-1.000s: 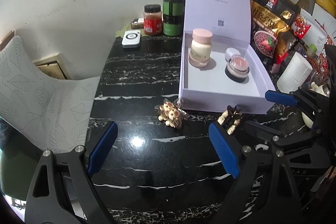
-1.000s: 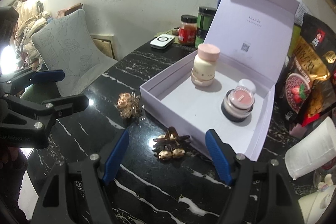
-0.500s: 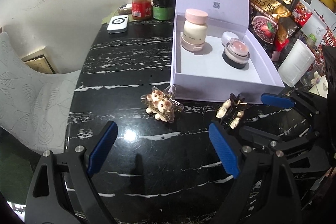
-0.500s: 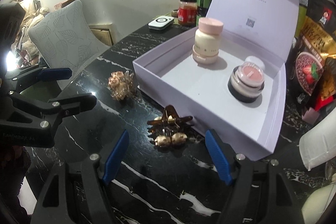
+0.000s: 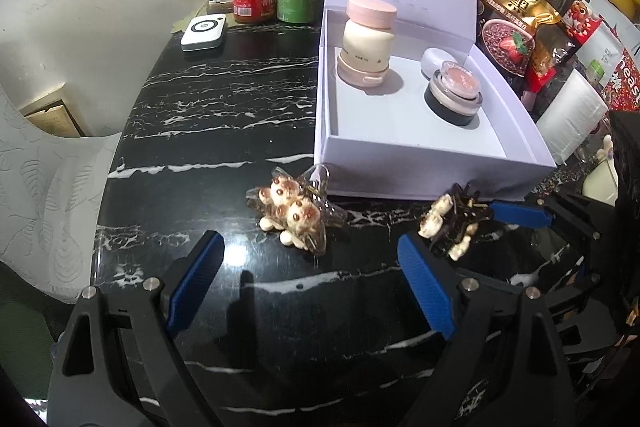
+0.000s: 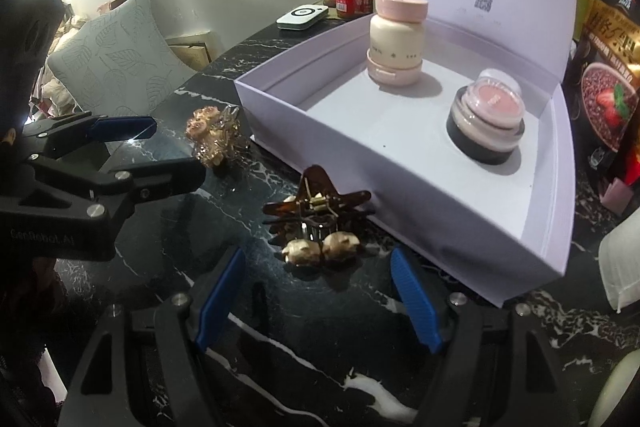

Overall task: Organize objects
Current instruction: 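Grasp the star bear clip with left tool while right tool grasps claw clip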

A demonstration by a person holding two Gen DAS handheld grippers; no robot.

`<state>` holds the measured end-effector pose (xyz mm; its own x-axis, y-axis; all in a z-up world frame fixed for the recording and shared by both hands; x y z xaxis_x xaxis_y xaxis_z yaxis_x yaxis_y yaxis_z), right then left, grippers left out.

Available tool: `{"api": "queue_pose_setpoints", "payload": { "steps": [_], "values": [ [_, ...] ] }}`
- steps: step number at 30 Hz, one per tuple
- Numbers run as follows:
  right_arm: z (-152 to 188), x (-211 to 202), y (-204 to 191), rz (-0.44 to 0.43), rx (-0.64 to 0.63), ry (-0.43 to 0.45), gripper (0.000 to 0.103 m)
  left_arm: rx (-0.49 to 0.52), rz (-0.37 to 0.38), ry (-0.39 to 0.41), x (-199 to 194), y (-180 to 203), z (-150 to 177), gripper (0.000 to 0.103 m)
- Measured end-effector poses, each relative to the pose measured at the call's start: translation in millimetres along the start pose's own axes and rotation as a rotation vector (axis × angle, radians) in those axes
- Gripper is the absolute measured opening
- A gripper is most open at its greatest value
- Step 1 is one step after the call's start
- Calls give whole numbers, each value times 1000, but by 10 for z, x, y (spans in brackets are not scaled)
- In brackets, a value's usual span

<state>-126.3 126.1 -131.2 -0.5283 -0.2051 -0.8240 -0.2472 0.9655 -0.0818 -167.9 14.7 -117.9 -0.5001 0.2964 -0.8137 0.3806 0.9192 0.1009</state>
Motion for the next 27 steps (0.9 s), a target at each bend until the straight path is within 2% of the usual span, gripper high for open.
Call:
{"api": "queue_pose_setpoints", "payload": {
  "steps": [9, 18, 20, 23, 25, 27],
  "values": [
    [-36, 100, 80, -3, 24, -4, 76, 11, 20, 4, 166, 3, -156, 88],
    [-51, 128, 108, -7, 30, 2, 76, 31, -4, -1, 344, -9, -206, 88],
    [-55, 134, 93, -6, 23, 5, 76, 35, -2, 5, 353, -12, -214, 84],
    [-69, 151, 76, -11, 21, 11, 76, 38, -4, 4, 374, -23, -208, 73],
    [-80, 166, 62, -18, 18, 15, 76, 31, -11, -10, 407, -54, -187, 60],
    [-78, 167, 43, -14, 10, 17, 74, 13, 9, -12, 415, -76, -169, 60]
  ]
}}
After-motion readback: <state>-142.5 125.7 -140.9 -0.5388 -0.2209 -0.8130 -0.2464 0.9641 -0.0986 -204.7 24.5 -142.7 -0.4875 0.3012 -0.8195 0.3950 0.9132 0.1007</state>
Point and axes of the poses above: each gripper's, at about its wrist camera, not at the fingertips, and x roughly the way its jaws point, y to its right, z to its underside, the point moved 6 cm from there along x, roughly the way its jaws point, and after that the axes turned 1 degree about -x, right-handed, at the moved point
